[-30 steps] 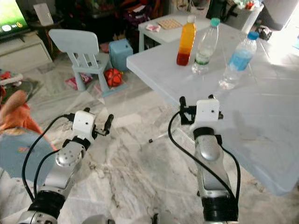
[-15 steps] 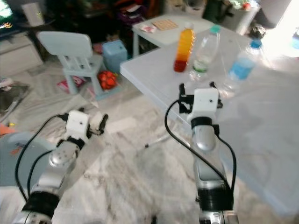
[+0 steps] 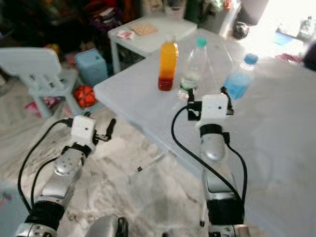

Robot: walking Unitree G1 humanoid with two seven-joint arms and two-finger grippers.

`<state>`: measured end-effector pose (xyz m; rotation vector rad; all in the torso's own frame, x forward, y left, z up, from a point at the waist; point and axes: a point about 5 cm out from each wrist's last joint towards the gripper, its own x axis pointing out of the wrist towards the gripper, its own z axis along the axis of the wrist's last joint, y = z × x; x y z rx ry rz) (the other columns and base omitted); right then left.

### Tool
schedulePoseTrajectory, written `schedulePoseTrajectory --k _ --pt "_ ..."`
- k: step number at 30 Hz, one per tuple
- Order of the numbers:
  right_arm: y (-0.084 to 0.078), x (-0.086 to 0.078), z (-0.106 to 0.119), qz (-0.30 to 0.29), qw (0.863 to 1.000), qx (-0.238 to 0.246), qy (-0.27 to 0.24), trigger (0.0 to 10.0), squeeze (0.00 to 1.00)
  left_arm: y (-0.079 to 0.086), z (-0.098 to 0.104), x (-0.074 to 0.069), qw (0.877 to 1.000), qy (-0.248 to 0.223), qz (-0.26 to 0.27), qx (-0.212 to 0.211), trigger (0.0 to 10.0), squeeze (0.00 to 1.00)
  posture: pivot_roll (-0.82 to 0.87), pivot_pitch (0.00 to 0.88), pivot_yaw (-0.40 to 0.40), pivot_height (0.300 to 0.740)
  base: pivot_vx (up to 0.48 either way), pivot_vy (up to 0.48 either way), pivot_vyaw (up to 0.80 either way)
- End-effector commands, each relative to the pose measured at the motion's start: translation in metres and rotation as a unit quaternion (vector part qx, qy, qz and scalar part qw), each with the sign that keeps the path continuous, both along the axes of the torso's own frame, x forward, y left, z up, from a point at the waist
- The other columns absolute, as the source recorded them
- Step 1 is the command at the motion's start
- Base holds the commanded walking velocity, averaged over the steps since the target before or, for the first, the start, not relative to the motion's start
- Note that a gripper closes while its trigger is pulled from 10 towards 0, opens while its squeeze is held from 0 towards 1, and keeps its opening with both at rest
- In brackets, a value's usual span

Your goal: Restocking fridge

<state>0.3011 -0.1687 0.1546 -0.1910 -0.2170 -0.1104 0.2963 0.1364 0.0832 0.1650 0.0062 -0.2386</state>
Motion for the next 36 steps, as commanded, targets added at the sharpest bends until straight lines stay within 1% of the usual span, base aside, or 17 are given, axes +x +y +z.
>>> schedulePoseTrajectory --k 1,5,11,14,16,19,22,25,26,27,28,31,32,34,36 --pt "-0.002 0.000 0.007 -0.006 1.000 -0.007 -0.015 10.0 0.00 -0.003 -0.002 -0.004 1.000 0.003 -0.008 0.000 10.0 0.00 0.00 0.052 -0.023 0.740 0.000 0.000 -0.55" --pt "-0.002 0.002 0.014 -0.013 0.999 -0.019 -0.032 10.0 0.00 -0.004 -0.002 -0.003 1.000 0.003 -0.010 -0.001 10.0 0.00 0.00 0.051 -0.024 0.740 0.000 0.000 -0.21" --pt "-0.009 0.007 0.023 -0.039 0.998 -0.022 -0.050 10.0 0.00 -0.005 0.000 -0.003 1.000 0.000 -0.011 -0.004 10.0 0.00 0.01 0.060 -0.017 0.740 0.000 0.000 0.00" --pt "-0.017 0.014 0.031 -0.056 0.996 -0.026 -0.062 10.0 0.00 -0.005 0.000 -0.004 1.000 0.000 -0.015 -0.004 10.0 0.00 0.01 0.065 -0.011 0.740 0.000 0.000 0.00" --pt "-0.019 0.016 0.034 -0.059 0.996 -0.027 -0.065 10.0 0.00 -0.005 0.000 -0.004 1.000 0.001 -0.015 -0.003 10.0 0.00 0.01 0.065 -0.011 0.740 0.000 0.000 0.00" --pt "-0.029 0.029 0.048 -0.075 0.993 -0.028 -0.083 10.0 0.00 -0.004 0.001 -0.005 1.000 0.001 -0.018 -0.001 10.0 0.00 0.02 0.075 -0.003 0.740 0.000 0.000 0.00" --pt "-0.032 0.036 0.053 -0.080 0.993 -0.029 -0.088 10.0 0.00 -0.004 0.001 -0.005 1.000 0.002 -0.021 0.001 10.0 0.00 0.02 0.078 0.000 0.740 0.000 0.000 0.00" --pt "-0.031 0.044 0.060 -0.074 0.993 -0.012 -0.092 10.0 0.00 -0.003 0.001 -0.006 1.000 0.002 -0.024 0.003 10.0 0.00 0.04 0.087 0.005 0.740 0.000 0.000 0.00" --pt "-0.030 0.047 0.062 -0.069 0.993 -0.009 -0.093 10.0 0.17 -0.003 0.002 -0.007 1.000 0.002 -0.024 0.004 10.0 0.00 0.04 0.092 0.008 0.740 0.000 0.000 0.00" --pt "-0.029 0.049 0.063 -0.066 0.993 -0.007 -0.093 10.0 0.17 -0.002 0.002 -0.007 1.000 0.002 -0.024 0.004 10.0 0.00 0.04 0.092 0.008 0.740 0.000 0.000 0.00" --pt "-0.025 0.052 0.065 -0.051 0.994 0.002 -0.095 10.0 1.00 -0.001 0.002 -0.008 1.000 0.003 -0.025 0.006 10.0 0.00 0.05 0.098 0.012 0.740 0.000 0.000 0.00" --pt "-0.015 0.059 0.067 -0.023 0.996 0.012 -0.091 10.0 1.00 0.002 0.002 -0.010 1.000 0.005 -0.025 0.010 10.0 0.00 0.06 0.108 0.018 0.740 0.000 0.000 0.00" --pt "-0.015 0.059 0.067 -0.023 0.996 0.012 -0.091 10.0 1.00 0.002 0.002 -0.010 1.000 0.005 -0.025 0.010 10.0 0.00 0.06 0.108 0.018 0.740 0.000 0.000 0.00" --pt "-0.008 0.066 0.068 -0.011 0.996 0.018 -0.085 10.0 1.00 0.003 0.002 -0.012 1.000 0.007 -0.027 0.014 10.0 0.00 0.07 0.116 0.024 0.740 0.000 0.000 0.00" --pt "-0.006 0.069 0.069 -0.008 0.996 0.016 -0.086 10.0 1.00 0.004 0.002 -0.014 0.999 0.007 -0.028 0.014 10.0 0.00 0.08 0.119 0.027 0.740 0.000 0.000 0.00"
